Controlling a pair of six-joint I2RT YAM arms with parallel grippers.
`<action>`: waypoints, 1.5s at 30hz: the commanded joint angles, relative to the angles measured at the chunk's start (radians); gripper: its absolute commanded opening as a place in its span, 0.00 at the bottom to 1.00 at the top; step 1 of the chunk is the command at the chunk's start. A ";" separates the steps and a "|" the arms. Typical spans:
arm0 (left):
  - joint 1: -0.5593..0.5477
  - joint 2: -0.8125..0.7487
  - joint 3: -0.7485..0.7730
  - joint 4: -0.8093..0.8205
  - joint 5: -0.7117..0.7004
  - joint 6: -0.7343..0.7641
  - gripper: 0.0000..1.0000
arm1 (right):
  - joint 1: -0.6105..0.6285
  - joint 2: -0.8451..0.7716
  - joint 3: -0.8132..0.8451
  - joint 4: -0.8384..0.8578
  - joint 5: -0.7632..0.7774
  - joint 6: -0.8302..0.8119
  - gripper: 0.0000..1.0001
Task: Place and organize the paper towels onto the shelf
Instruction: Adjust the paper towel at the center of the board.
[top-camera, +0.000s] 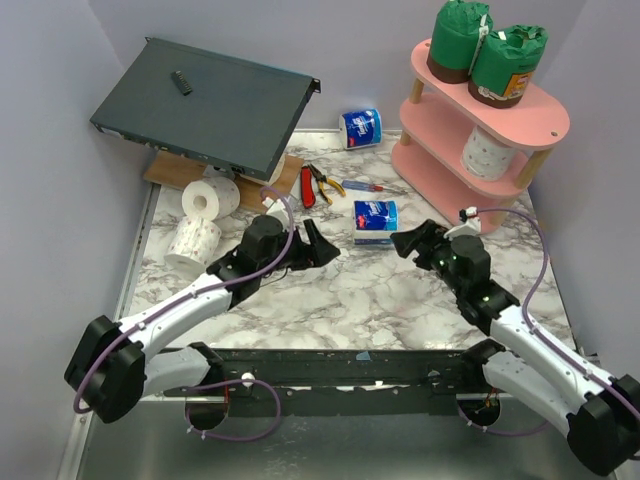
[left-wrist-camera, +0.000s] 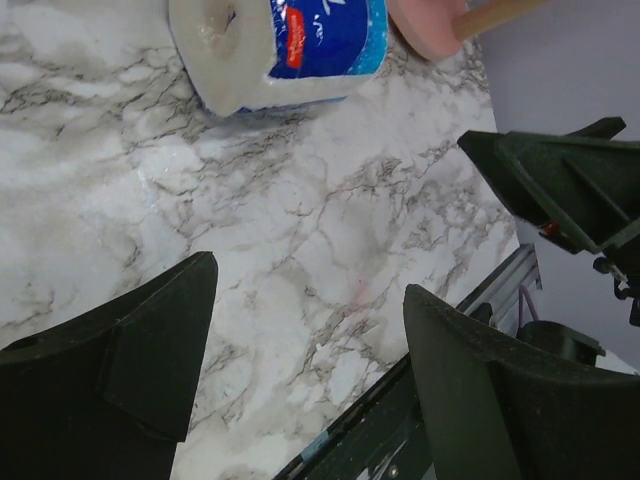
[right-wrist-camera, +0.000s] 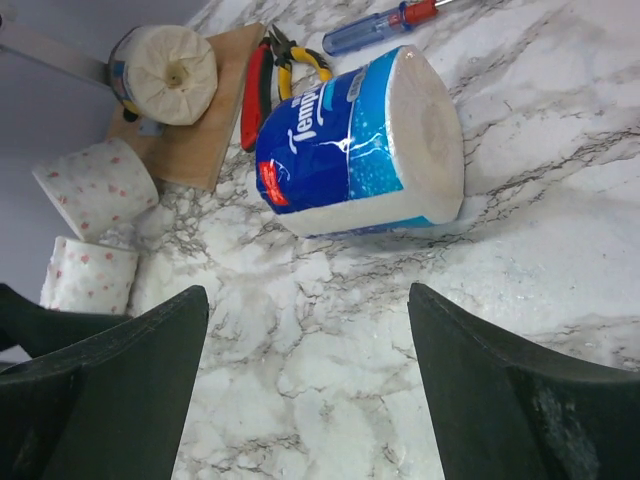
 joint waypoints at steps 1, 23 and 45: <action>0.017 0.087 0.081 0.095 0.051 0.033 0.78 | 0.006 -0.100 -0.042 -0.132 0.039 -0.014 0.84; 0.079 0.564 0.242 0.433 0.216 -0.145 0.92 | 0.006 -0.295 -0.086 -0.279 -0.052 -0.012 0.85; 0.081 0.814 0.387 0.586 0.257 -0.224 0.92 | 0.006 -0.457 -0.075 -0.421 -0.119 -0.015 0.85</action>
